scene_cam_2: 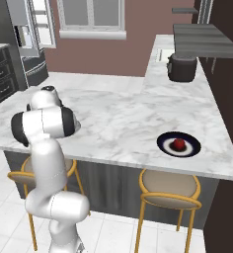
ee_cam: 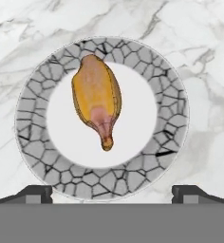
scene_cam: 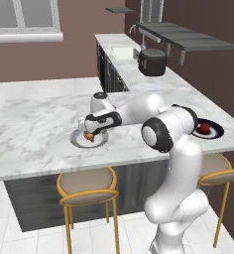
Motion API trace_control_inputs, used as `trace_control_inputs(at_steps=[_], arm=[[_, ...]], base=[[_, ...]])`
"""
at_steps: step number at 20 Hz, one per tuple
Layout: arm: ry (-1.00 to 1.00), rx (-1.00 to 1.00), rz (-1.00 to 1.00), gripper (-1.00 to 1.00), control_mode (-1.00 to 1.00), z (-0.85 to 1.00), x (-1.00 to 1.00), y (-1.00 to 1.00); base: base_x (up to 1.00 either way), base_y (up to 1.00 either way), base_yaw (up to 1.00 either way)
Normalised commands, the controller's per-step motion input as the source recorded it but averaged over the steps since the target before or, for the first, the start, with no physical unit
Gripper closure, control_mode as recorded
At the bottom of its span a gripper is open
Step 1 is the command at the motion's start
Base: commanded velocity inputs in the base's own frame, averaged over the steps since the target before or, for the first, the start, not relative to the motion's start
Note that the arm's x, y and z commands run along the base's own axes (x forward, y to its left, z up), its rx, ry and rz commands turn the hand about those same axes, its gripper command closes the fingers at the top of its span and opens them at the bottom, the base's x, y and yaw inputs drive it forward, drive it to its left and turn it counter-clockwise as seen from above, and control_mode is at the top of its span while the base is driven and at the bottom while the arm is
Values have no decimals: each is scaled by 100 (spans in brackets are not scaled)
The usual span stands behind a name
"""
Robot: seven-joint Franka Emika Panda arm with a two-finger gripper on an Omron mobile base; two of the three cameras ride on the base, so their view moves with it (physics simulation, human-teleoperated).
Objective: Transport the chicken drumstick and tomato to the fridge. Place the chicken drumstick on the rack containing meat and place the tomato on the rack containing the vegetable, ensuring meats and vegetables are on different racks.
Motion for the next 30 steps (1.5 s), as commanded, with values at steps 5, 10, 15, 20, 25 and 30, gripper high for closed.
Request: trace_control_inputs(at_steps=[5, 10, 15, 20, 25, 30], arm=[[3, 0, 0, -100, -100, -19, 31, 16], [1, 0, 0, -100, -100, -16, 34, 7], [0, 0, 0, -100, -100, -28, 34, 3], [0, 0, 0, -100, -100, -32, 21, 3], [0, 0, 0, -100, -100, -29, 28, 11], [0, 0, 0, -100, -100, -32, 27, 11]], base=[[0, 0, 0], [0, 0, 0], [0, 0, 0], [0, 0, 0], [0, 0, 0], [0, 0, 0]])
